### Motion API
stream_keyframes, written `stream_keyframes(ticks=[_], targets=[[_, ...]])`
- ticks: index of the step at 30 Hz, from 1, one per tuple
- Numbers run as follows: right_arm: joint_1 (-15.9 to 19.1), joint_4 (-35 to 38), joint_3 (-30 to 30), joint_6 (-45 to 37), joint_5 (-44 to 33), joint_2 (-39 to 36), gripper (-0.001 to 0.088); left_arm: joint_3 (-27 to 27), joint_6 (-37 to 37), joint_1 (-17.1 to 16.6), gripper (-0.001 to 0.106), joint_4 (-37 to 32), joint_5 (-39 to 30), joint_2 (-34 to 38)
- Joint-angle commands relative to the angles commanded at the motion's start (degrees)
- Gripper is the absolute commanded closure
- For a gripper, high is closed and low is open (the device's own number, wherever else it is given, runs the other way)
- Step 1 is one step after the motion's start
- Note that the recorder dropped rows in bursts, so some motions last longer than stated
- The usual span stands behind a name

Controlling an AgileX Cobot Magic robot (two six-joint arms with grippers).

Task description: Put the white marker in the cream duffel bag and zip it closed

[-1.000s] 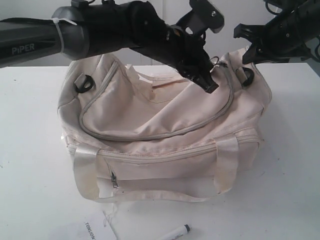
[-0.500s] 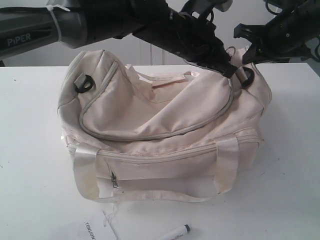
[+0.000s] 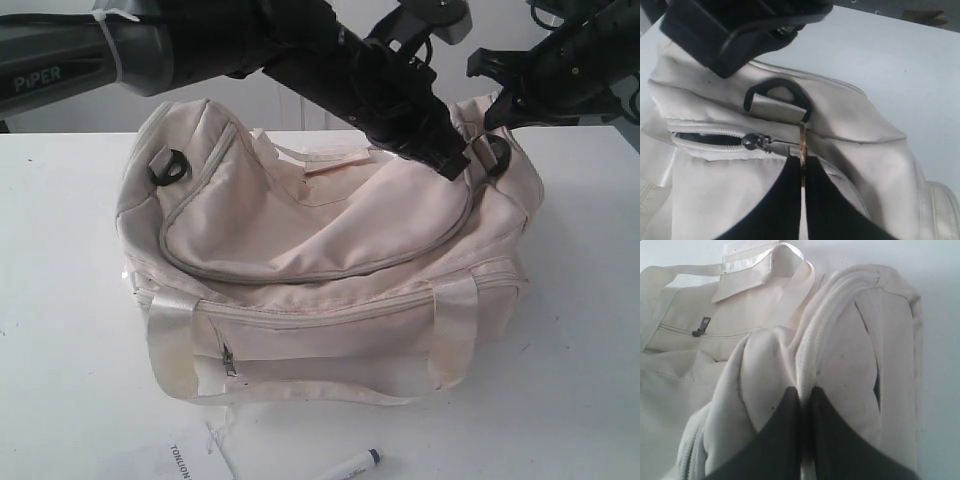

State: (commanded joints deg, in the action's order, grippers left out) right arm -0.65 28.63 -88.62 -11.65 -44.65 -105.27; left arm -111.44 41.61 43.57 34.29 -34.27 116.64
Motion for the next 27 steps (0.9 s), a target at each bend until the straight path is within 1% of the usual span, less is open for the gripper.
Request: stream_keyframes(ticks=[7,13,17,23,27], targets=[[0.0,0.0,0.0,0.0,0.0,0.0,0.0868,0.0,1.0,0.0,0.105,0.0,-1.9,0.0],[0.0,0.0,0.0,0.0,0.0,0.0,0.0868,0.0,4.0,0.0,0.105,0.0,-3.2,0.0],[0.0,0.0,0.0,0.0,0.0,0.0,0.0868,0.0,6.6,0.0,0.105,0.0,-3.5,0.0],[0.0,0.0,0.0,0.0,0.0,0.0,0.0868,0.0,13.6,0.0,0.105,0.0,-8.5,0.0],[0.0,0.0,0.0,0.0,0.0,0.0,0.0868,0.0,14.3,0.0,0.105,0.0,-9.4,0.0]])
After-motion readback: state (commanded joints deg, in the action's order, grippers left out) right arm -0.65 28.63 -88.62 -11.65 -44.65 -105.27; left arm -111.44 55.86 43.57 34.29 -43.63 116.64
